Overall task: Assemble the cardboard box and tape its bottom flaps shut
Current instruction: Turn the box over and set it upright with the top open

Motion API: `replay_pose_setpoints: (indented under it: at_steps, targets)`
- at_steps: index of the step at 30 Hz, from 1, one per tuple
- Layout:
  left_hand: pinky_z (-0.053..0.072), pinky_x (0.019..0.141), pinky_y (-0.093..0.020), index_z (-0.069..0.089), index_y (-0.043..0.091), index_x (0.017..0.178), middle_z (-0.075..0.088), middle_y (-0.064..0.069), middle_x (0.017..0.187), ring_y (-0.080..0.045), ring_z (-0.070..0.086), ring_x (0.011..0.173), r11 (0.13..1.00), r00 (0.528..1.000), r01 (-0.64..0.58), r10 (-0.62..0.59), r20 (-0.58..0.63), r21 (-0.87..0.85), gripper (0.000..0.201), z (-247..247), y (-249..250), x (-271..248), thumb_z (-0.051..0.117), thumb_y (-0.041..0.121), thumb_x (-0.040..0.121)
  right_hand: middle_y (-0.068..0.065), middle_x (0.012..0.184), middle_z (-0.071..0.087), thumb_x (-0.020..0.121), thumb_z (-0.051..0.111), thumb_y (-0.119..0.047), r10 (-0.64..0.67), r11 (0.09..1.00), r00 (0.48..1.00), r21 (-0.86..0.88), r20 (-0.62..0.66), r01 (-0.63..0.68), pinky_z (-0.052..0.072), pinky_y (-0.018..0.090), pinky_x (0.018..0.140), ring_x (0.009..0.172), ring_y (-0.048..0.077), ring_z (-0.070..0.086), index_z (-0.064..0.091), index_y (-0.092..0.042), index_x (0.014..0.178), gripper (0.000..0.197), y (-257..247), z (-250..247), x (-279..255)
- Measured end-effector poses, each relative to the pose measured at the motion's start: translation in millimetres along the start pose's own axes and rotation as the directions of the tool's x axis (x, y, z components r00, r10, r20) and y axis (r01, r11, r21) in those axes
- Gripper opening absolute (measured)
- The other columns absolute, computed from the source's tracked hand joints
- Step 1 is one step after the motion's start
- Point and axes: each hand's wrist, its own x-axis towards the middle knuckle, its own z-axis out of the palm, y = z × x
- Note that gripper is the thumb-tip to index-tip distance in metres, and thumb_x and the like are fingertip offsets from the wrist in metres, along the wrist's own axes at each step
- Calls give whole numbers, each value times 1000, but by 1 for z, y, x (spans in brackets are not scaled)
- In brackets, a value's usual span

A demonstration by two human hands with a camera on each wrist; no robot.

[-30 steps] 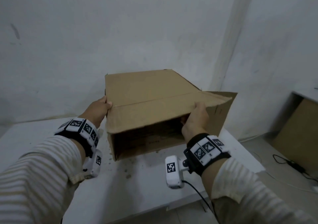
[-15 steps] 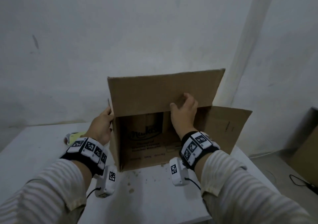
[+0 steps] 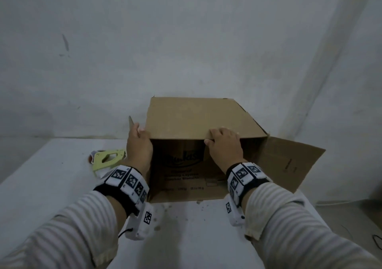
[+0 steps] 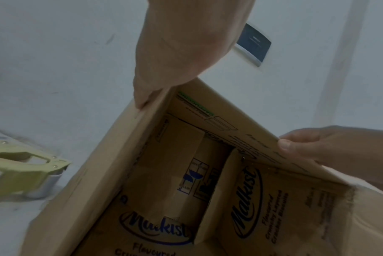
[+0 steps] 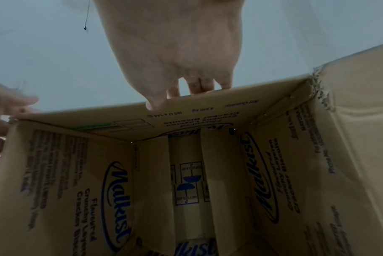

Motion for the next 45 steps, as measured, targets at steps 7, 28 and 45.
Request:
replay_pose_setpoints:
  at_steps: [7, 28, 45]
  targets:
    - [33, 107, -44, 30, 19, 144, 21, -12, 151, -37, 37, 131, 931, 998, -68, 65, 20, 358, 54, 24, -4, -1, 41, 36, 93, 11, 137, 46, 98, 42, -28, -88, 991, 996, 95, -24, 90, 23, 44, 115, 130, 30, 37, 48, -15, 131, 36, 15, 2, -5]
    - [30, 109, -39, 35, 12, 144, 28, -18, 148, -34, 38, 130, 892, 977, -198, 212, 9, 406, 50, 21, -9, -6, 37, 32, 98, 11, 159, -13, 91, 52, -7, 539, 634, 841, 681, -50, -366, 33, 34, 104, 146, 30, 7, 10, -24, 151, 75, 96, 15, -17]
    - [35, 102, -37, 25, 16, 146, 31, -18, 146, -33, 40, 128, 795, 915, -404, 337, 224, 452, 62, 0, -49, -3, 54, 8, 92, 19, 127, 48, 85, 41, 3, 445, 736, 895, 583, -34, -344, 43, 39, 72, 93, 40, 58, 16, -36, 145, 76, 119, 31, -13]
